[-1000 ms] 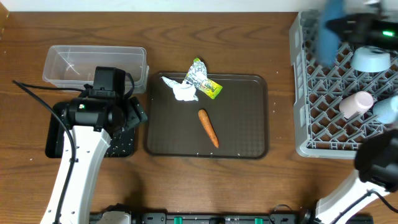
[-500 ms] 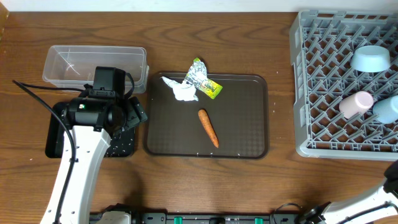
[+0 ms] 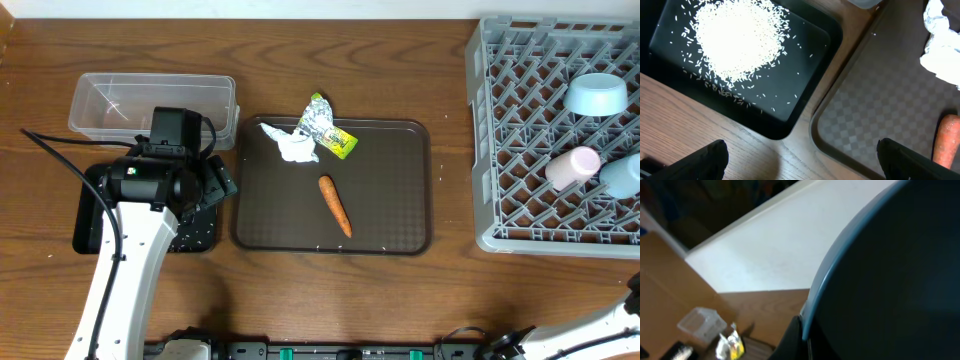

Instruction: Sort waste into correct bins and load items into the dishwasher rack

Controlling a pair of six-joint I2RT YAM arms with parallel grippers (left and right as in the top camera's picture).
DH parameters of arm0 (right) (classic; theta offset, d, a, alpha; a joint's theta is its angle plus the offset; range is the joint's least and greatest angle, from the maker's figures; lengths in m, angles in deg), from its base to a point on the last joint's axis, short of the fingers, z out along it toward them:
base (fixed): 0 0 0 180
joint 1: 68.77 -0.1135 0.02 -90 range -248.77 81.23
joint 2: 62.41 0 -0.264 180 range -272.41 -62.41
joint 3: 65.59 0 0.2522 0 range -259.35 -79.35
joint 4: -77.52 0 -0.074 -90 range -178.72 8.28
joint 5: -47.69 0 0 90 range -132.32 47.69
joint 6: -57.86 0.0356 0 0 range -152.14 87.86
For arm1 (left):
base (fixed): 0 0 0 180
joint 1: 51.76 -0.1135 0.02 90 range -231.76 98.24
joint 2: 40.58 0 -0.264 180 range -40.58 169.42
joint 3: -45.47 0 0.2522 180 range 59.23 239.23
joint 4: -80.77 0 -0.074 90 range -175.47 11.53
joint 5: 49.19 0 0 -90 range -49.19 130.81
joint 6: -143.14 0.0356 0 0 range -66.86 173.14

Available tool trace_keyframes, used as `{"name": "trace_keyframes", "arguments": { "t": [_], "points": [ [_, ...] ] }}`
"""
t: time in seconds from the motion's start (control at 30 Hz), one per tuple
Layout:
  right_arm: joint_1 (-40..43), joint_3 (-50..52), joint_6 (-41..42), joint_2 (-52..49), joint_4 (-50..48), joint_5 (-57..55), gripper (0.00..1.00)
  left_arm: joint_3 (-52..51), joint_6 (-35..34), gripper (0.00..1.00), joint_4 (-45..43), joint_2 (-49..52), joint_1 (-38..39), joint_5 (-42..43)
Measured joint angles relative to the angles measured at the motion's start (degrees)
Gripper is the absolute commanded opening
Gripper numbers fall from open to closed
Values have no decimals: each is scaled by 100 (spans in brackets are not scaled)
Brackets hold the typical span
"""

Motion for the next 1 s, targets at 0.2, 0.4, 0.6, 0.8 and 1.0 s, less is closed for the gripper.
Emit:
{"name": "trace_keyframes", "arguments": {
  "t": [0.2,0.4,0.6,0.8,1.0],
  "points": [
    [2,66,754,-490,-857,33,1,0,0,98,-2,0,0,2],
    [-4,87,1152,-1023,-1025,173,1,0,0,98,0,2,0,0],
    [-107,94,1878,-1084,-2002,221,1,0,0,98,-2,0,0,0],
    [-507,136,3484,-1196,-4046,201,1,-2,0,98,-4,2,0,-2],
    [-872,136,4395,-1200,-4649,118,1,-2,0,98,-2,2,0,0]
  ]
}}
